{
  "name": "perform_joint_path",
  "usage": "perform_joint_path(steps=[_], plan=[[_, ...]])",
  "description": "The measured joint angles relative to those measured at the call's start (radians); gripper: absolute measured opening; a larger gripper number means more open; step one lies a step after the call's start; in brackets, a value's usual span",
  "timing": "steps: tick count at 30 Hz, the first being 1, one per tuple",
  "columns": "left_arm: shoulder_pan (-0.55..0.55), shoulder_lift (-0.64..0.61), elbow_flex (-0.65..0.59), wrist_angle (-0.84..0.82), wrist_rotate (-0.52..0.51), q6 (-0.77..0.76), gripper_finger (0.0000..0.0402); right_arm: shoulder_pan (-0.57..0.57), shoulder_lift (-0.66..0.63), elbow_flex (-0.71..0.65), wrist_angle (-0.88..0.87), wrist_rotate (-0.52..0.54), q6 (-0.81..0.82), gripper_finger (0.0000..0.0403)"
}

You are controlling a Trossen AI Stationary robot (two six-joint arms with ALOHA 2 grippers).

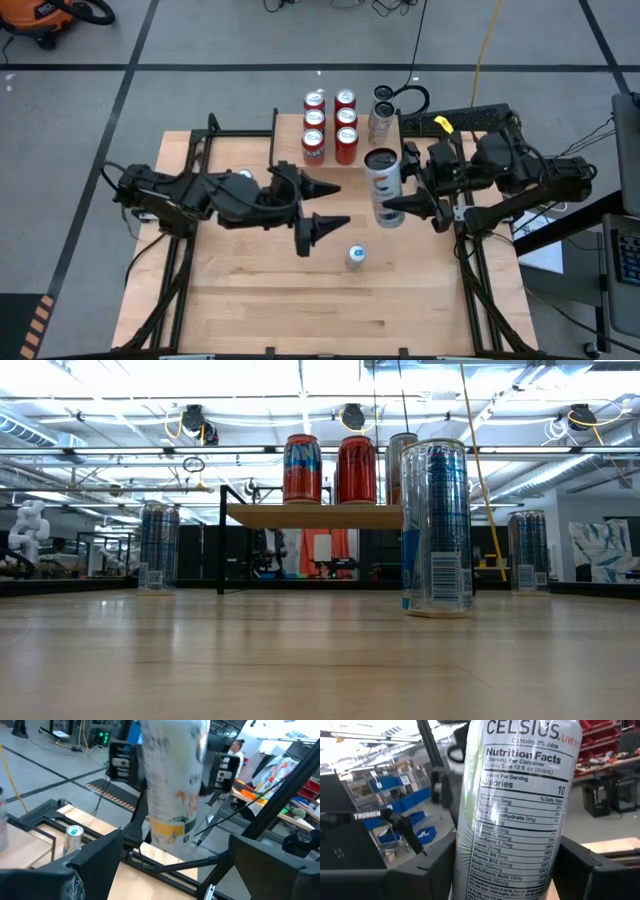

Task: Place canned beverage on shelf
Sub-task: Put the white-yellow soda can on the shelf aligned with the other white-yellow soda can

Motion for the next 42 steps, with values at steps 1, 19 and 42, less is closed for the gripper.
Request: perform_joint_path(steps=[1,19,42], plan=[[0.0,0.009,0.0,0.012,0.001,0.003,0.0365,0.0,0.002,0.0,0.008,0.001,-0.001,0.0238],[0.027,0.094,0.0,0.129,0.1,-0.019,0.0365,0.0,0.07,0.0,0.153,-0.042,0.017,0.0238],[0.063,0.122,0.0,0.194,0.185,-0.032,0.0365,0.0,0.1,0.0,0.251,-0.038,0.007,0.0238]])
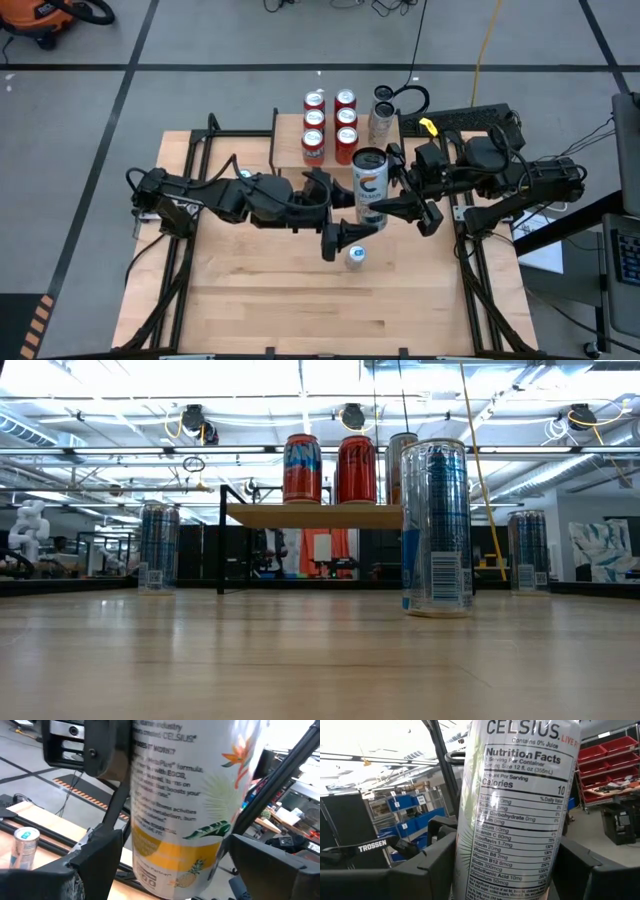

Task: Place canned beverage on shelf
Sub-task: Put the white-yellow soda can on the shelf aligned with the other white-yellow soda can

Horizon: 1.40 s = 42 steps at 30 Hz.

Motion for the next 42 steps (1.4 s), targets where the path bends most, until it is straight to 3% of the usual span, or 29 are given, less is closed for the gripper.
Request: perform_joint_path(steps=[13,27,42], plan=[[0.003,0.0,0.0,-0.001,0.012,0.0,0.036,0.0,0.0,0.0,0.0,0.026,-0.018,0.0238],[0.004,0.0,0.0,-0.042,0.01,0.003,0.0254,0.0,0.0,0.0,-0.008,0.024,-0.024,0.0238],[0.003,0.0,0.0,-0.058,-0.004,-0.007,0.0247,0.0,0.0,0.0,-0.034,0.024,0.0,0.0252]])
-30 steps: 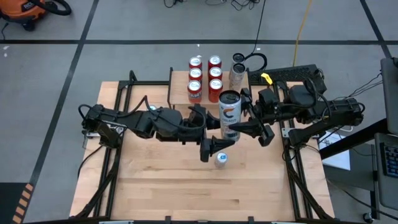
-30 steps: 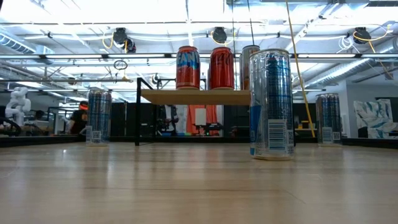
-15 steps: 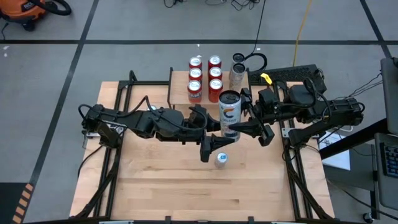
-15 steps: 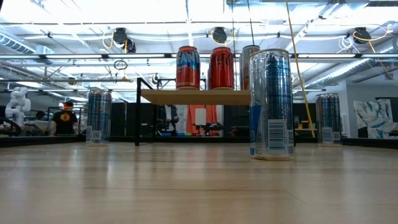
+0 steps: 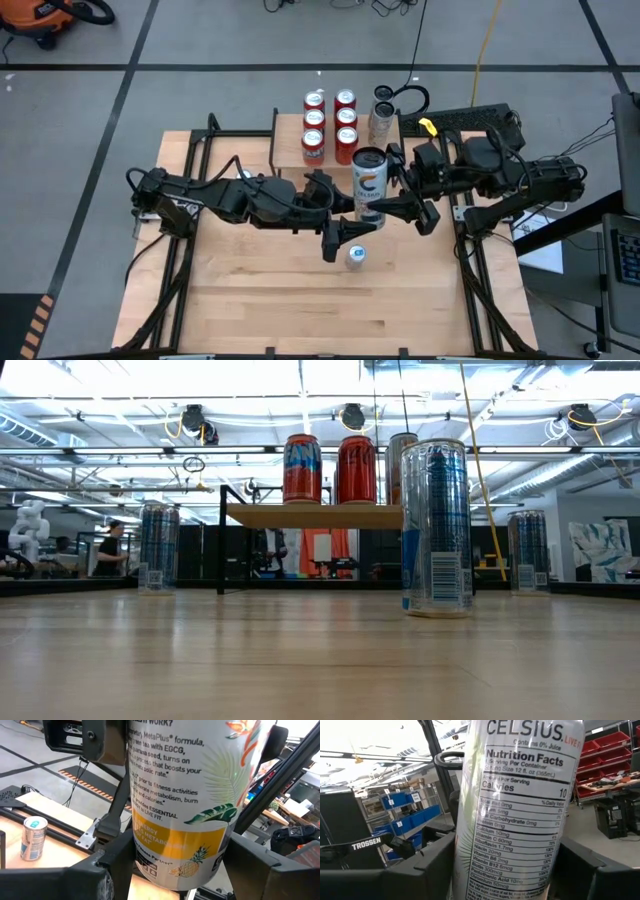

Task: Place canned beverage on shelf
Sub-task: Put the white-yellow soda can on the shelf aligned with the other white-yellow soda can

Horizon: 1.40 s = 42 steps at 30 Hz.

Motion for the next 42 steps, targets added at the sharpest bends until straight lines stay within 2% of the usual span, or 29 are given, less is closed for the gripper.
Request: perform_joint_path(steps=[9,13,21,25,35,42], plan=[[0.001,0.001,0.0,-0.063,-0.049,0.01,0.0247,0.0,-0.007,0.0,-0.051,0.03,0.045,0.03],[0.001,0.002,0.0,-0.059,-0.069,0.033,0.0247,0.0,-0.021,0.0,-0.059,0.038,0.046,0.0303],[0.012,0.002,0.0,-0.057,-0.149,0.114,0.0247,-0.001,-0.082,0.0,-0.108,0.136,-0.009,0.0304],[0.038,0.016,0.0,-0.046,-0.157,0.116,0.0247,-0.001,-0.099,0.006,-0.13,0.178,-0.034,0.0306],[0.076,0.066,0.0,-0.039,-0.147,0.117,0.0247,-0.002,-0.022,0.317,-0.579,0.289,-0.145,0.0369],[0.085,0.103,0.0,0.023,-0.146,0.122,0.0247,-0.027,0.038,0.462,-0.779,0.285,-0.167,0.0356]])
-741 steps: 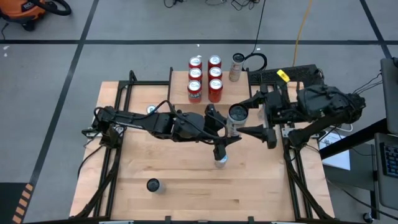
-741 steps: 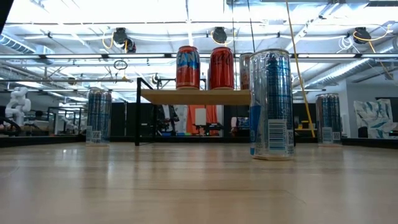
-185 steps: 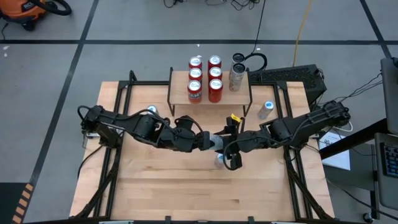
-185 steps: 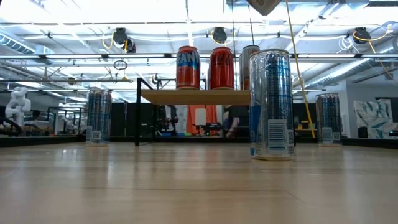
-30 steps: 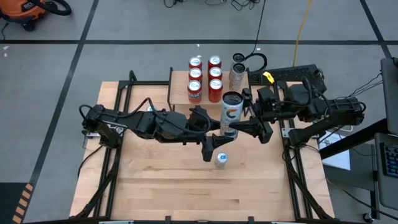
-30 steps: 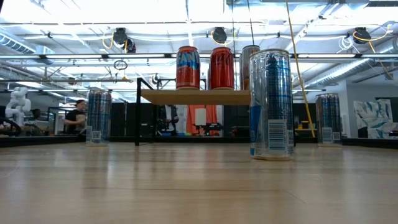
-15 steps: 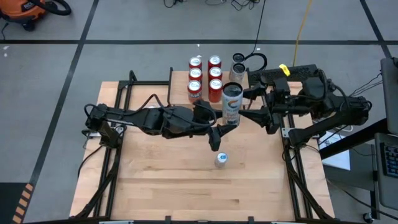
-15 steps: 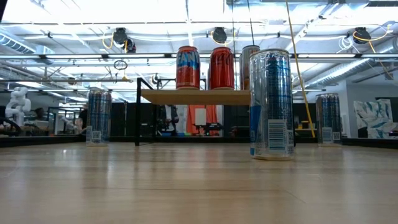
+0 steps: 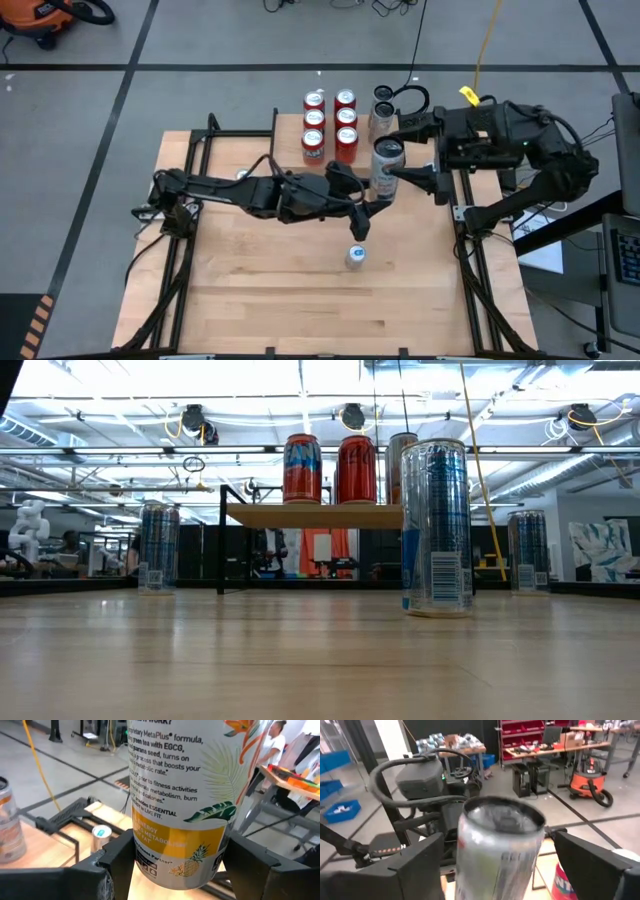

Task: Place canned beverage on shelf
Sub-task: Put the white-yellow soda can on the shelf aligned with the other white-yellow soda can

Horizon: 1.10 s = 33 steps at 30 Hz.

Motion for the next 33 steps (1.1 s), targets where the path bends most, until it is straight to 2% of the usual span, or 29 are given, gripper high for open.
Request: perform_joint_path(steps=[8,27,33], plan=[[0.0,0.023,0.0,0.041,0.002,0.024,0.0247,-0.014,0.014,0.014,-0.034,-0.004,0.005,0.0333],[0.001,0.023,0.0,0.029,-0.009,0.02,0.0247,-0.014,0.015,0.014,-0.047,-0.031,0.004,0.0228],[0.001,0.023,0.0,0.025,-0.018,0.013,0.0274,-0.014,0.015,0.014,-0.046,-0.031,0.0,0.0223]])
